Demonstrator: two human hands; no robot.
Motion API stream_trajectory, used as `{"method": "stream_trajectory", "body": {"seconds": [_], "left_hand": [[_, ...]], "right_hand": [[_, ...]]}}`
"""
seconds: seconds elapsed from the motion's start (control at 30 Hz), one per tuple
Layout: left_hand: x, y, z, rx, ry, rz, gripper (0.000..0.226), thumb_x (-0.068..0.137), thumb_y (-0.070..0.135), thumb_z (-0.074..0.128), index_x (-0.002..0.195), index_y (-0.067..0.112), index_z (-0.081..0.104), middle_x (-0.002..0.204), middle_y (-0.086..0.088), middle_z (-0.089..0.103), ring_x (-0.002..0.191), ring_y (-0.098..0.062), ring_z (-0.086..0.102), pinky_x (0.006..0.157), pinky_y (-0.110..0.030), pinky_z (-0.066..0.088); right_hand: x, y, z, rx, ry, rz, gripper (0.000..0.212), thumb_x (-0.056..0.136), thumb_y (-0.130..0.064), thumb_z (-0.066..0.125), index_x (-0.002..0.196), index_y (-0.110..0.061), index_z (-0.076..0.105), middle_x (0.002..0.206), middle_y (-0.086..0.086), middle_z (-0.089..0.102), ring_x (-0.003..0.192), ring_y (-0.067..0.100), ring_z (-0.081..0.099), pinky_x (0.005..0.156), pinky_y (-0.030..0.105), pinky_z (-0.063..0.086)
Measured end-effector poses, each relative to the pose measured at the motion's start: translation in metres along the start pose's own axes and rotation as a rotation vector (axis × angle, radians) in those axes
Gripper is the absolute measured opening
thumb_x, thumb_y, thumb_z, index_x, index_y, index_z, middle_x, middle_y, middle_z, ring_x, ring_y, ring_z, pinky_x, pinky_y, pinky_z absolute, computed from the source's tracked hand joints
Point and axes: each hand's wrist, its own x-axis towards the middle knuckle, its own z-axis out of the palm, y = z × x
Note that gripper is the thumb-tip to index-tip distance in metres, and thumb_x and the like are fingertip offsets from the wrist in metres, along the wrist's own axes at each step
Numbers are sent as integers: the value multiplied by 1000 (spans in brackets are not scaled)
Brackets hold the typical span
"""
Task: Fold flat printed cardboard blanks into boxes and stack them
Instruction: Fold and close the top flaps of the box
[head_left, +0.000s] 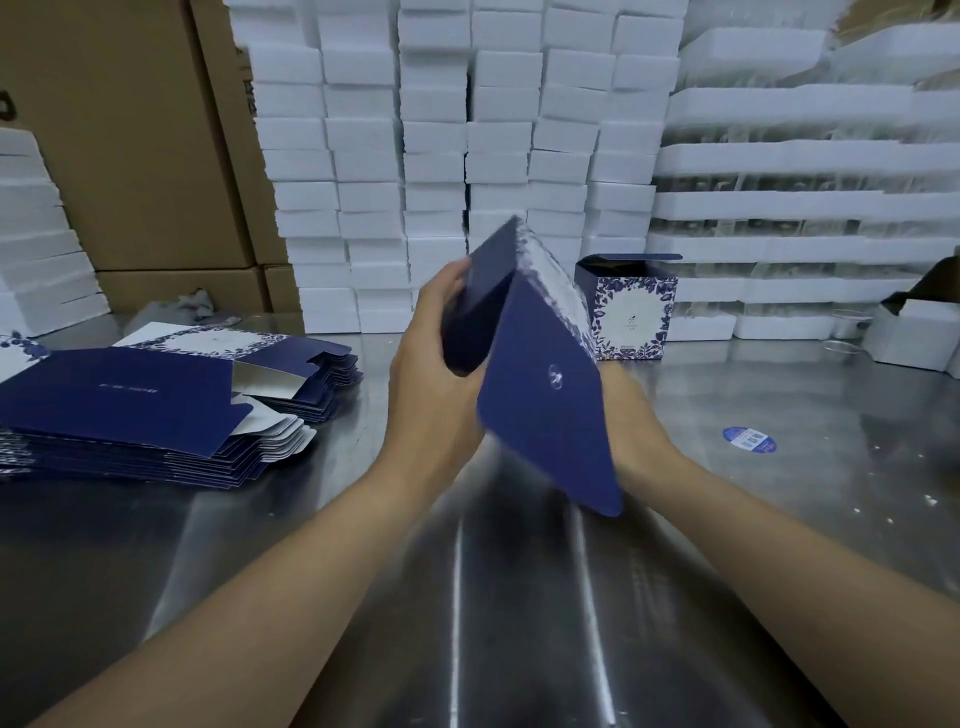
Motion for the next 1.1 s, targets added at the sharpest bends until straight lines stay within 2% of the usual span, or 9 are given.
{"method": "stream_trajectory", "body": {"seconds": [0.07, 0.17, 0.27, 0.37, 0.43, 0.7, 0.87, 1.0, 1.1], "left_hand": [[2, -1, 1, 44, 87, 87, 73, 93, 24, 77, 153, 41, 42, 149, 22, 53, 141, 5, 47, 113, -42, 48], [1, 0, 0, -14, 194, 107, 83, 92, 24, 76, 157, 49, 30, 157, 16, 42, 145, 5, 39, 112, -37, 44], [-1, 1, 8, -64, 168, -137, 86, 93, 30, 79, 158, 50, 26, 156, 13, 40, 140, -2, 43, 101, -21, 42], [-3, -1, 14, -94, 33, -444, 66, 97, 41, 74, 155, 32, 45, 147, 5, 55, 132, -13, 56, 107, -38, 52], [-3, -2, 17, -149, -25, -581, 38, 104, 43, 61, 134, 20, 66, 128, -2, 72, 121, -18, 67, 102, -47, 57], [-6, -3, 22, -188, 26, -549, 41, 108, 21, 36, 105, 9, 75, 91, -8, 81, 85, -14, 76, 77, -35, 65], [-10, -5, 28, -148, 15, -549, 41, 106, 27, 40, 71, 13, 56, 49, 8, 53, 45, -2, 52, 53, -19, 49], [-11, -5, 30, -137, 16, -521, 43, 106, 28, 41, 66, 19, 51, 47, 12, 50, 42, 1, 50, 43, -13, 42], [-13, -5, 31, -139, -5, -529, 40, 106, 29, 41, 70, 17, 55, 51, 11, 54, 48, 0, 54, 46, -15, 44]], "right_hand": [[5, -1, 5, 159, -49, 86, 23, 110, -10, 44, 90, -11, 55, 70, 0, 54, 54, 8, 59, 58, 25, 49], [9, -10, 11, 467, -4, 191, 35, 110, -15, 42, 76, -10, 50, 54, 3, 41, 40, 14, 55, 41, 23, 39], [4, -17, 14, 611, 40, 208, 30, 108, -24, 50, 81, -11, 53, 52, 0, 44, 46, 14, 55, 49, 26, 40], [-1, -18, 15, 718, 0, 243, 36, 106, -31, 53, 74, -13, 52, 52, -1, 45, 48, 14, 54, 51, 27, 38], [-2, -19, 17, 720, -25, 222, 38, 106, -33, 54, 73, -14, 54, 54, -1, 46, 50, 13, 54, 52, 27, 41], [-7, -21, 25, 668, -81, 176, 44, 101, -41, 57, 66, -16, 57, 58, 0, 49, 54, 15, 53, 54, 28, 40], [-14, -21, 31, 673, -243, 132, 38, 95, -32, 57, 61, -18, 66, 64, 2, 53, 58, 14, 55, 68, 36, 44], [-13, -21, 30, 719, -306, 109, 34, 91, -29, 54, 61, -21, 67, 70, 4, 54, 61, 14, 55, 77, 44, 40], [-13, -19, 32, 691, -280, 118, 36, 91, -27, 55, 57, -22, 65, 66, 1, 53, 60, 13, 54, 73, 37, 46]]}}
